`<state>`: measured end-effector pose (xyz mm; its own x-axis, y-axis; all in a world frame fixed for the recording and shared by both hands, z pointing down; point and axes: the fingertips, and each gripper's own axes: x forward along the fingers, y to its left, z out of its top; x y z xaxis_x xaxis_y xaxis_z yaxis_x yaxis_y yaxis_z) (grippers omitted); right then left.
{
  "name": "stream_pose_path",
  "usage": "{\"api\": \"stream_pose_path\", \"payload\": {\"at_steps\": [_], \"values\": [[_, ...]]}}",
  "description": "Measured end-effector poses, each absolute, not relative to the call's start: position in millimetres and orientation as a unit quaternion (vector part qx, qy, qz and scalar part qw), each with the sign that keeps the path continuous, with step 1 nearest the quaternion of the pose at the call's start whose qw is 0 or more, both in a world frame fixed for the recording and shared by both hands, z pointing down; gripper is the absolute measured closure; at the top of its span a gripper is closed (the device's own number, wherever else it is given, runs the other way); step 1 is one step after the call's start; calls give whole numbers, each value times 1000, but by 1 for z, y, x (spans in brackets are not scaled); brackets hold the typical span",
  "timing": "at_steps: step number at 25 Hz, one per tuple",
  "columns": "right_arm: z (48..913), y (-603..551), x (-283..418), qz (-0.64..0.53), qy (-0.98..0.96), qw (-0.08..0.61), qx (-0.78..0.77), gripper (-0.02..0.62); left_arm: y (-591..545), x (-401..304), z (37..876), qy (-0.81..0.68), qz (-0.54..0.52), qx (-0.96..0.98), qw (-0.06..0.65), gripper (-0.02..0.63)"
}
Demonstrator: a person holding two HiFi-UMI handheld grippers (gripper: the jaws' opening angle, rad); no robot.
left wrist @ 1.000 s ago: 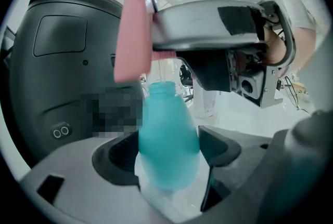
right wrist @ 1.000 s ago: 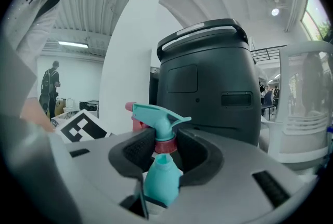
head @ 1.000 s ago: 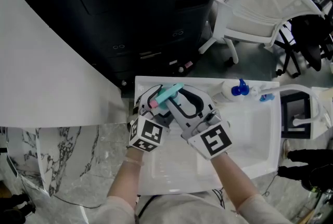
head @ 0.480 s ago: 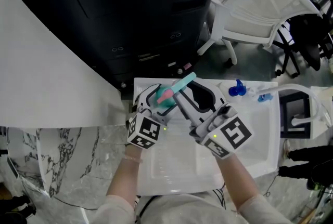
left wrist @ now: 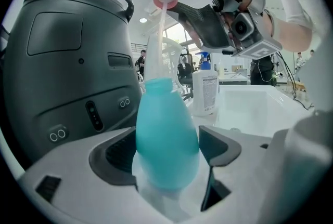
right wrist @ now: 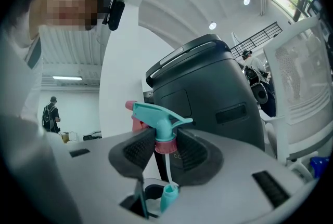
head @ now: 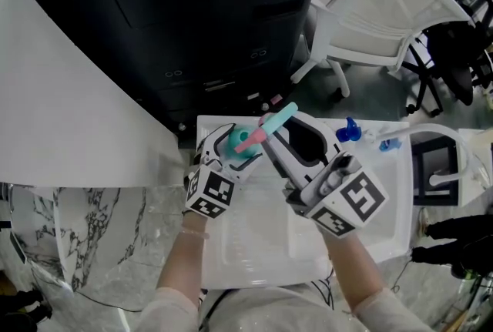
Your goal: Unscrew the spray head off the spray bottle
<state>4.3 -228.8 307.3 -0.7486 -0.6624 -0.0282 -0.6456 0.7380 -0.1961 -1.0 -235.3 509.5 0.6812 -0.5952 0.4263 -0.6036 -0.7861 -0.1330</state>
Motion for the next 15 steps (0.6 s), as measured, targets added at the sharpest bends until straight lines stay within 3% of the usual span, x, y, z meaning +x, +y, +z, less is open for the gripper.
{"api": "stream_pose_path", "payload": {"at_steps": [15], "values": [[276,-218,2,-67,939,84,-328,460,-232,-11,488,-341,187,921,18,221]]}}
